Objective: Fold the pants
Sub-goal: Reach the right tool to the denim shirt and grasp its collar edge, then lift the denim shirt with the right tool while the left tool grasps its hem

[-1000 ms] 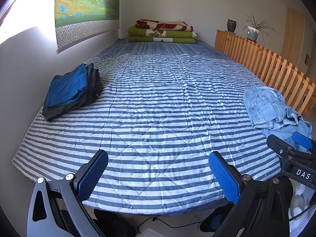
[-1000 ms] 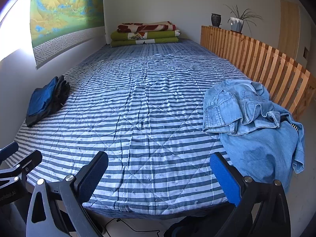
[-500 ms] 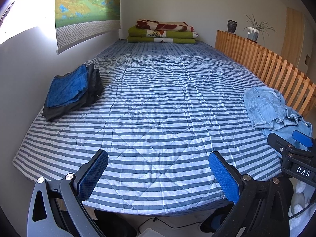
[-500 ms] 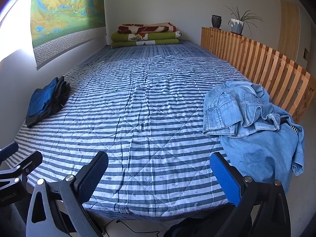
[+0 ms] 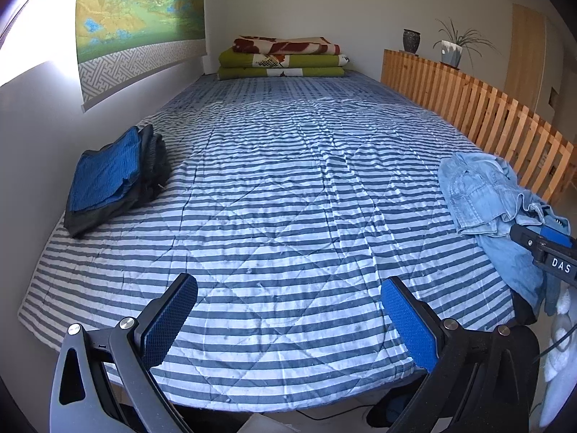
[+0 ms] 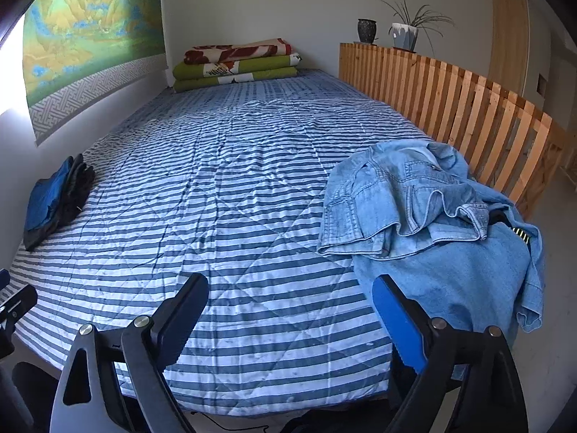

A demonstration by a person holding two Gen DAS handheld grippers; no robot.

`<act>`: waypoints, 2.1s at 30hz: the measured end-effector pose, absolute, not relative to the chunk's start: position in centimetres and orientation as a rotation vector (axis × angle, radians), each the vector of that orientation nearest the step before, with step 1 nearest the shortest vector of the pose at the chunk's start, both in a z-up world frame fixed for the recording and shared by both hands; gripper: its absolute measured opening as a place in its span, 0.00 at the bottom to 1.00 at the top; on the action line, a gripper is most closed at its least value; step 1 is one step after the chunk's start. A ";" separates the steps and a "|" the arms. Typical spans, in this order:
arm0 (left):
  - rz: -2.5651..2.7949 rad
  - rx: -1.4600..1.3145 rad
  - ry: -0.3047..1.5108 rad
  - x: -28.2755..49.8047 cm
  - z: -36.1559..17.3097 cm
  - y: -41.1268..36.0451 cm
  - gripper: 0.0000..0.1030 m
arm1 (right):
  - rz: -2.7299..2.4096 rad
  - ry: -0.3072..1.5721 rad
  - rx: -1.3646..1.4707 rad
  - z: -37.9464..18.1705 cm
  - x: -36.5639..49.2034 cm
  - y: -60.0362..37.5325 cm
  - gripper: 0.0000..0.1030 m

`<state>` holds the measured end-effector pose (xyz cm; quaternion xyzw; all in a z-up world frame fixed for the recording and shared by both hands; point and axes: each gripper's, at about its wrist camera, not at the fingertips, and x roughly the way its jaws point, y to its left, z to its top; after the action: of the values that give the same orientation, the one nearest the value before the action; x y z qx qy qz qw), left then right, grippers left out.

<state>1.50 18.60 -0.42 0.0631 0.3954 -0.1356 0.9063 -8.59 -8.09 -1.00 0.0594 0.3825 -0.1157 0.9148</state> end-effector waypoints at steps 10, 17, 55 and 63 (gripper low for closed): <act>-0.356 0.164 0.846 2.4 -2.0 15.0 1.00 | -0.467 0.784 0.148 -0.2 -6.5 -20.2 0.76; -0.378 0.185 0.856 2.5 -2.5 12.9 1.00 | -0.526 0.872 0.193 -0.8 -3.6 -29.0 0.75; -0.282 0.092 0.828 4.0 -1.0 21.5 1.00 | 0.123 0.882 0.161 7.0 7.6 -4.1 0.08; -0.157 0.003 0.816 4.2 -0.7 29.6 1.00 | 0.320 0.904 0.082 7.9 9.4 9.3 0.08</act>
<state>4.23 29.56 -0.73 0.0013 0.3964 -0.0765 0.9149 9.43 9.34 7.91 0.0396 0.4348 0.1540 0.8864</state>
